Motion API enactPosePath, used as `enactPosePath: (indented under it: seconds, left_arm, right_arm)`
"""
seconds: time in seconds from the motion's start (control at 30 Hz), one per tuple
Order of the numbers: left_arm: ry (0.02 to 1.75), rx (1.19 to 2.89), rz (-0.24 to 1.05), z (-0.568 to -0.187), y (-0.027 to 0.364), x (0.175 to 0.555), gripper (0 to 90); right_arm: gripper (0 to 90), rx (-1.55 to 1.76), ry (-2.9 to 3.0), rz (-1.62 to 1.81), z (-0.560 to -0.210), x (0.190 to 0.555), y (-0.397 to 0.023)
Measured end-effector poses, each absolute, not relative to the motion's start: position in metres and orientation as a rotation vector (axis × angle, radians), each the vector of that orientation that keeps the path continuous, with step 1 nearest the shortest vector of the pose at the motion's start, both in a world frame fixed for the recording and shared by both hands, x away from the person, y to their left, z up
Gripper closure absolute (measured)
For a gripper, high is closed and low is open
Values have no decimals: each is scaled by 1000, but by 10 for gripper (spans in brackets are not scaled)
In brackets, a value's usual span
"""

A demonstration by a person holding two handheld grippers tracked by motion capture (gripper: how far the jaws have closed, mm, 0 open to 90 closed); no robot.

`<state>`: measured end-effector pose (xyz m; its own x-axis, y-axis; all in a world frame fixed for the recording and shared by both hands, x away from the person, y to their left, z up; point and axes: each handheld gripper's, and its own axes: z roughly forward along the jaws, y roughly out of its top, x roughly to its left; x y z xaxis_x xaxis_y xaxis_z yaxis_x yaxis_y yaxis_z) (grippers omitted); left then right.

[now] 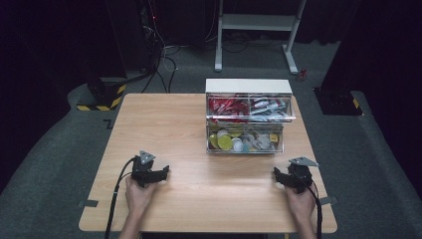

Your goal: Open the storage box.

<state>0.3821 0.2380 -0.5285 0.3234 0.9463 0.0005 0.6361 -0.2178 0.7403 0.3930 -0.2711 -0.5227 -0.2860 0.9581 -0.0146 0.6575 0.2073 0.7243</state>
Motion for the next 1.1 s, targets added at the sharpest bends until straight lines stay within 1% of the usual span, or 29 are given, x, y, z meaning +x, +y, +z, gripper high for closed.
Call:
enactPosePath:
  seconds: [0.4, 0.43, 0.47, 0.5, 0.53, 0.57, 0.67, 0.7, 0.73, 1.0, 1.1]
  left_arm:
    - [1391, 1947, 617, -528, 238, 382, 197]
    - [1391, 1948, 617, -528, 238, 382, 196]
    - [1391, 1946, 618, -528, 238, 382, 197]
    - [1391, 1946, 618, -528, 238, 382, 197]
    - [1392, 1946, 618, -528, 238, 382, 196]
    - [1391, 1946, 618, -528, 238, 382, 196]
    - [1390, 1946, 619, -528, 238, 382, 197]
    - [1390, 1948, 620, -528, 238, 382, 197]
    - [1389, 1949, 620, -528, 238, 382, 197]
    - [1388, 1951, 620, -528, 238, 382, 197]
    - [1390, 1951, 618, -528, 238, 382, 198]
  right_arm:
    - [283, 1452, 2062, 869, -523, 393, -271]
    - [292, 1451, 2066, 869, -522, 393, -271]
    - [320, 1460, 2069, 863, -522, 392, -271]
    - [320, 1460, 2069, 863, -522, 392, -271]
    - [371, 1468, 2070, 863, -520, 392, -273]
    - [371, 1468, 2070, 863, -520, 392, -273]
    - [451, 1456, 2081, 907, -516, 388, -274]
    - [451, 1456, 2081, 907, -516, 388, -274]
    - [480, 1421, 2076, 930, -511, 384, -273]
    - [534, 1321, 2085, 988, -497, 371, -274]
    - [560, 1249, 2095, 1028, -481, 368, -275]
